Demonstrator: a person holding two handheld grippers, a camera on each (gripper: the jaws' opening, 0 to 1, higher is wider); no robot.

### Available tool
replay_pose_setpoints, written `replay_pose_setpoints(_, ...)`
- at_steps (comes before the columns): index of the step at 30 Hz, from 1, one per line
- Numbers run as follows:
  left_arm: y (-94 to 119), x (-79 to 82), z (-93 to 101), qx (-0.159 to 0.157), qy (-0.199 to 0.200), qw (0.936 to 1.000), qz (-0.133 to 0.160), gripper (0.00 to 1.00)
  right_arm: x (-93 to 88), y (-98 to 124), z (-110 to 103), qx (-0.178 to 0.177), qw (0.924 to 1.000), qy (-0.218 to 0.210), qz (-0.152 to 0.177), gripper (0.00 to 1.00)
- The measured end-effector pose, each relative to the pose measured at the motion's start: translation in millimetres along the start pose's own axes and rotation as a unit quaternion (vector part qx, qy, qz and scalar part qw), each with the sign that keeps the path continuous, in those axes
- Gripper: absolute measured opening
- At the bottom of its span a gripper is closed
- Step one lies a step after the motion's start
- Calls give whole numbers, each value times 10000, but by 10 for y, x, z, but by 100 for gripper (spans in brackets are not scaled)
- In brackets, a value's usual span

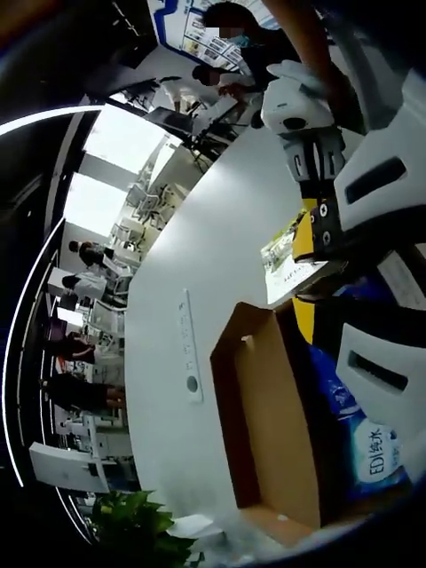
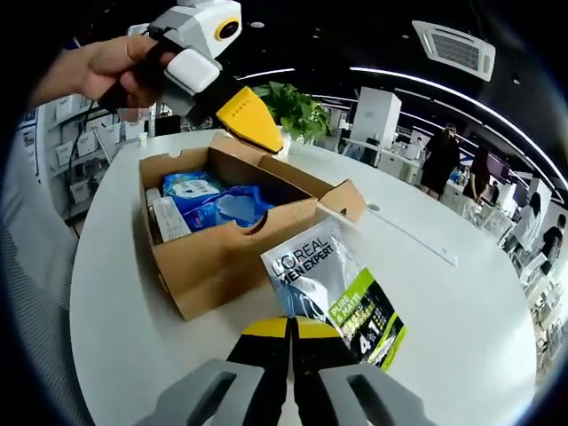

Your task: Operate the shoe box by opening the lid, removing the specified soft item, and placing it in the target area until the item is outside and the box remains undamaged.

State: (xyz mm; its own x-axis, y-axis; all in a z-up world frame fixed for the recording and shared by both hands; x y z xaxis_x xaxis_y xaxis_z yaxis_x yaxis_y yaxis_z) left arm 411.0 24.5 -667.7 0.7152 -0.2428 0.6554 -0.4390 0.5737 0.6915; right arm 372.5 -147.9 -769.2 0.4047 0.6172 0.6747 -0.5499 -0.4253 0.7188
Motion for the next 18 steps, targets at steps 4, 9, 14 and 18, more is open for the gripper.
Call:
replay_pose_setpoints(4, 138, -33, -75, 47, 90, 9998, 142, 16, -10, -55, -9, 30, 9997, 215, -106, 0)
replay_pose_setpoints(9, 297, -101, -163, 181, 118, 9995, 217, 17, -39, -136, -30, 79, 9987, 425, -259, 0)
replay_pose_setpoints(14, 444, -193, -239, 289, 164, 9991, 281, 18, -68, -203, -23, 92, 9984, 416, -368, 0)
replay_pose_setpoints(18, 540, -260, -328, 413, 153, 9986, 285, 19, -112, -231, -20, 89, 9976, 486, -477, 0)
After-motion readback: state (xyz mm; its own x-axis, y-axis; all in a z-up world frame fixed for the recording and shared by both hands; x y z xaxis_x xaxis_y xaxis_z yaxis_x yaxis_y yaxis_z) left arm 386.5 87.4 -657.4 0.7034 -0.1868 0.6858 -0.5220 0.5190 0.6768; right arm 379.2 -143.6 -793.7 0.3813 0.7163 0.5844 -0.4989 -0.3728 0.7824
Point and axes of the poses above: the point that each gripper's makers call its tool centre point, and the gripper's own axes: y roughly backward along the fingers, z roughly to its right, x roughly out of its top, the point moved 8 cm from there along y, roughly backward along the fingers, and after that the axes turned 11 degrees about -z, right-handed, at the moved point
